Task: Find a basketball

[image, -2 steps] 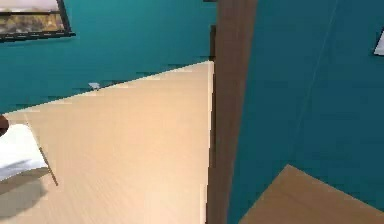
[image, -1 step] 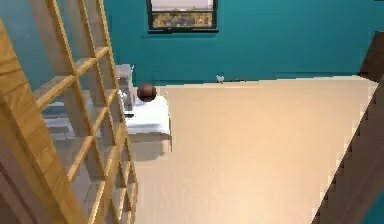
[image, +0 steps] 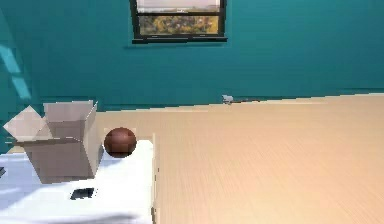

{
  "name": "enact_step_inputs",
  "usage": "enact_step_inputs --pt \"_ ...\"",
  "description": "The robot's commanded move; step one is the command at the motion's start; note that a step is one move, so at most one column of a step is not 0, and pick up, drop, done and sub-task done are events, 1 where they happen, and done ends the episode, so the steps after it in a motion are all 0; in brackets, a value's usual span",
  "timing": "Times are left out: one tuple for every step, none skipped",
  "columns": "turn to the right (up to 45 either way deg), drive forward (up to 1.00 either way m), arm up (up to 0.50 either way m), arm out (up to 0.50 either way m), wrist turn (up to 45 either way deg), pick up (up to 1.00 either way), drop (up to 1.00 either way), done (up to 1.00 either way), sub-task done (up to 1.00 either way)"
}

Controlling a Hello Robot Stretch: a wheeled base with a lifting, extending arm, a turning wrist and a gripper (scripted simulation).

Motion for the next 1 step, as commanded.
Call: enact_step_inputs --pt "-3.0 0.00 0.00 0.00 0.0 0.00 0.00 0.00 0.00"
